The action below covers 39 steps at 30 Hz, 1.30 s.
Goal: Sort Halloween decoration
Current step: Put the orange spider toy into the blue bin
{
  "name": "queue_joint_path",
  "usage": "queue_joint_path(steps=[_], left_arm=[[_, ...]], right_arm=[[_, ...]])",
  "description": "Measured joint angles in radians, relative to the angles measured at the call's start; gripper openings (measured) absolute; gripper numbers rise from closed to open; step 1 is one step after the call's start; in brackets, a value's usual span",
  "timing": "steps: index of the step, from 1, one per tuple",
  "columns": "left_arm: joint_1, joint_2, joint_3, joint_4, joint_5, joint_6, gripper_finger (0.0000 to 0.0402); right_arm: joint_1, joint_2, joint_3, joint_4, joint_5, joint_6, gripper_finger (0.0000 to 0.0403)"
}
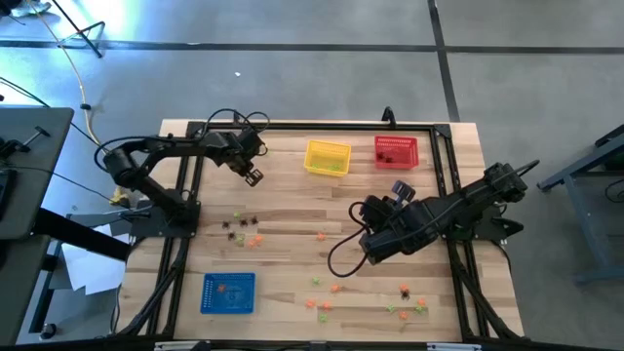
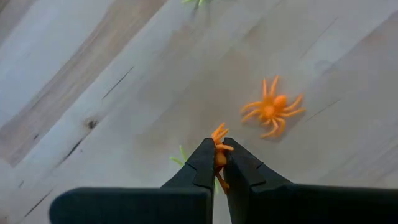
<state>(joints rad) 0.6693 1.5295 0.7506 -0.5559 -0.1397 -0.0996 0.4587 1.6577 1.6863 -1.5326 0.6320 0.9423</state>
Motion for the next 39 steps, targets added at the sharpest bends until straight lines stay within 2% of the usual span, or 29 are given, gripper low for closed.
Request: queue_joint_path(steps=[7,16,21,30,39], left_arm=[[0.0,-0.01,0.001,0.039,-0.001,-0.001,0.0015],[0.0,-0.01,0.001,0.043,-0.072,0.016,0.0071],[0.0,-0.011,0.001,0.041,-0.073,0.023,0.0094],[-0.003,-0.011,0.001,0.024,-0.026,0.007,0.0096],[0.005,-0.011,0.001,0.038,-0.027,0.007,0.0097]], right_arm=[[0.0,0.0,0.0,0.0,0.0,0.0,0.0083],[0.0,0.0,0.0,0.0,0.0,0.0,0.0083],[0.0,0.0,0.0,0.0,0.0,0.0,0.0083],[0.0,0.0,0.0,0.005,0.0,0.001,0.0083],[0.0,0.0,0.0,0.008,0.001,0.001,0.0083]])
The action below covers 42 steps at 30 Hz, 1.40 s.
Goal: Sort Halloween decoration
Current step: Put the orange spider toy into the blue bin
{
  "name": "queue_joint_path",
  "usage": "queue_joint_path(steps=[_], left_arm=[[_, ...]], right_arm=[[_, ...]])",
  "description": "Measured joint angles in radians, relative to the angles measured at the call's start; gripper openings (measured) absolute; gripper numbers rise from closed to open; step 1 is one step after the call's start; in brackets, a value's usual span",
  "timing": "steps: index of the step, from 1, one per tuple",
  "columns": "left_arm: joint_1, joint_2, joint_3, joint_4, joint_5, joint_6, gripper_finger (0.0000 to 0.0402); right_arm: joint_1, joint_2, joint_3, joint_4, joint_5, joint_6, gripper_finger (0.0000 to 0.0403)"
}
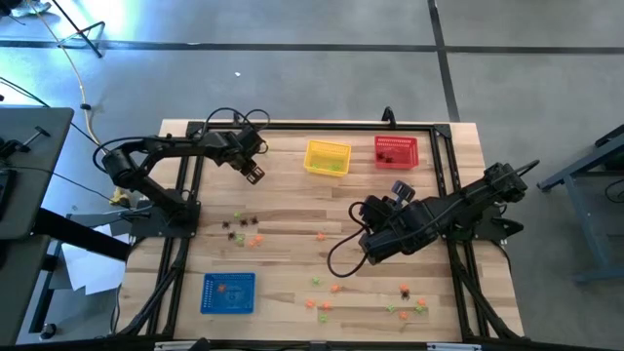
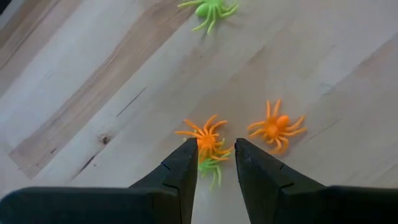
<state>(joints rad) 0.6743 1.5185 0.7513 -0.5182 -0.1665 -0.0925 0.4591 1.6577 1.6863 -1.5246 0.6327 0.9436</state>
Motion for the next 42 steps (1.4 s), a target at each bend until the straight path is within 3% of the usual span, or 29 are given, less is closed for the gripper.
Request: queue_joint_path(steps=[18,27,42], left_arm=[[0.025,0.118,0.008,0.002,-0.015,-0.001,0.0088],[0.027,0.04,-0.004,-0.008,-0.029,-0.009,0.0036],[0.027,-0.006,-0.003,-0.016,-0.029,-0.011,0.0005]], right_arm=[[0.0,0.0,0.0,0.0,0.0,-0.001,0.0083],[0.0,0.0,0.0,0.004,0.001,-0.001,0.0083],[0.0,0.0,0.0,0.008,0.003,-0.002,0.0083]])
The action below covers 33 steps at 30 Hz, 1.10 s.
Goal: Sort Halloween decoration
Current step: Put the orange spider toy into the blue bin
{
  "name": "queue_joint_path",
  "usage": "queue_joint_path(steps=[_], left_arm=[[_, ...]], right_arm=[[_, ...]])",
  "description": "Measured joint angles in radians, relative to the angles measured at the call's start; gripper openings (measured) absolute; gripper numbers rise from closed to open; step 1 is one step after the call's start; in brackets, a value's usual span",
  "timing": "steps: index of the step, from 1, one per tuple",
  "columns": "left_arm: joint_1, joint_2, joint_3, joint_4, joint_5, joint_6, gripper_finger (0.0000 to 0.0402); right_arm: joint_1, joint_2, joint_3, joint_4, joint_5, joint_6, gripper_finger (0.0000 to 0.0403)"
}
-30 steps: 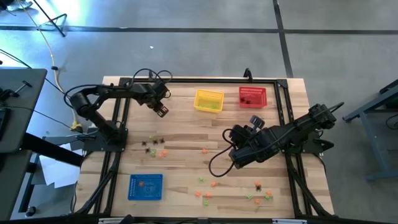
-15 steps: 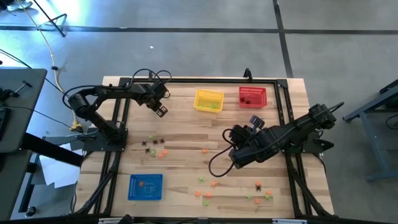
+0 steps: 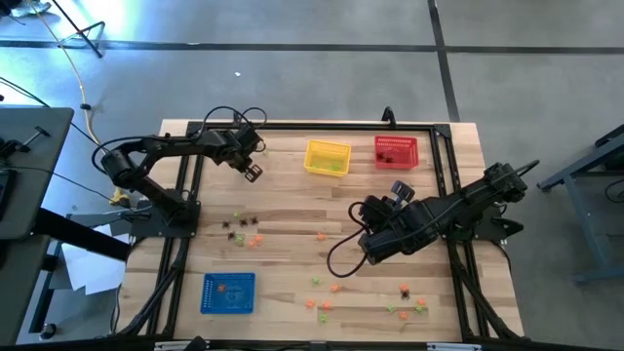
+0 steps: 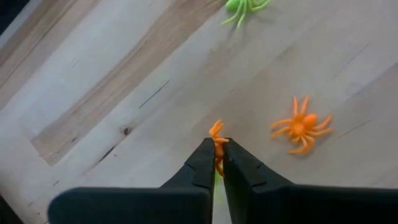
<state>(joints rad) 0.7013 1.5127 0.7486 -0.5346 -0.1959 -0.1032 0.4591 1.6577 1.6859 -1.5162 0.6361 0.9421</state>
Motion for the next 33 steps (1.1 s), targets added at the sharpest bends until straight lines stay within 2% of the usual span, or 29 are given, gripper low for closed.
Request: queue_joint_path(steps=[9,20,25,29,33], left_arm=[[0.0,0.0,0.012,-0.019,-0.001,0.001,0.0001],[-0.005,-0.002,0.142,-0.109,-0.035,0.01,0.0001],[-0.018,-0.003,0.196,-0.182,0.01,-0.003,0.0001],[-0.094,-0.057,0.214,-0.364,0.115,-0.051,0.0001],[-0.266,-0.2,0.214,-0.47,0.199,-0.177,0.0001]], right_arm=[[0.0,0.0,0.0,0.003,0.0,0.0,0.0083],[0.0,0.0,0.0,0.012,0.0,0.0,0.0083],[0.0,0.0,0.0,0.014,0.0,0.0,0.0083],[0.002,0.0,0.0,0.014,0.0,0.0,0.0083],[0.002,0.0,0.0,0.014,0.002,-0.01,0.0083]])
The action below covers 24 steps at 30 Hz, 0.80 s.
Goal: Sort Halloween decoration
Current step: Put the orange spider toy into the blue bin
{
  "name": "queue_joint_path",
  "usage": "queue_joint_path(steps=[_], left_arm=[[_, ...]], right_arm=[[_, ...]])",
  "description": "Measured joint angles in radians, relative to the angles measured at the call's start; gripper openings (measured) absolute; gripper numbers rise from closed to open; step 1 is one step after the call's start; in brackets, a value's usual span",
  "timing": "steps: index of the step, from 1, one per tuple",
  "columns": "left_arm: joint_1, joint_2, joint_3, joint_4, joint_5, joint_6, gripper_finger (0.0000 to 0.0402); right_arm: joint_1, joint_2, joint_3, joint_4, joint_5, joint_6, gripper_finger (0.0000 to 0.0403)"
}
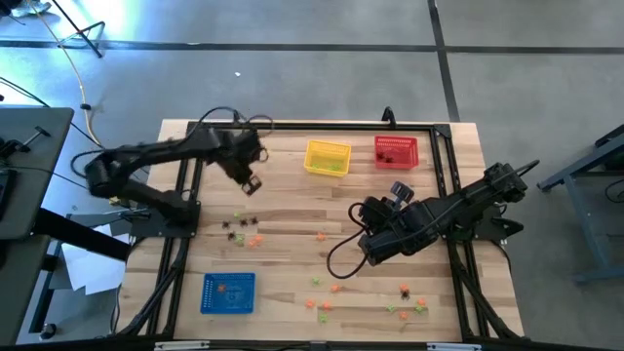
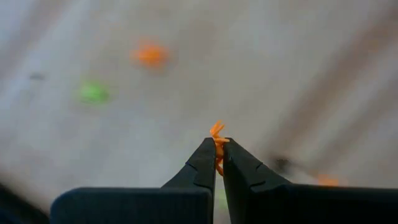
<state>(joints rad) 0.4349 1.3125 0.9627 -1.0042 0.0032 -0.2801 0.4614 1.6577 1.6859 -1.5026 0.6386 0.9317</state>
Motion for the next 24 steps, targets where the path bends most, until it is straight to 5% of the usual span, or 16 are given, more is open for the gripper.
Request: queue_joint_path(steps=[5,10,16,24], left_arm=[[-0.32,-0.222,0.001,0.013,0.056,-0.342,0.0001],[-0.694,-0.326,0.002,0.035,-0.04,-0.785,0.0001],[-1.07,-0.246,0.001,0.104,-0.083,-1.198,0.0001],[-1.282,-0.06,0.001,0.179,-0.063,-1.424,0.0003]], right_arm=[[0.0,0.0,0.0,0.0,0.034,-0.021,0.0083],[-0.002,0.0,0.0,0.0,0.046,-0.016,0.0083],[-0.003,0.0,0.0,0.004,0.046,0.01,0.0083],[-0.002,0.0,0.0,0.014,0.047,0.006,0.0083]])
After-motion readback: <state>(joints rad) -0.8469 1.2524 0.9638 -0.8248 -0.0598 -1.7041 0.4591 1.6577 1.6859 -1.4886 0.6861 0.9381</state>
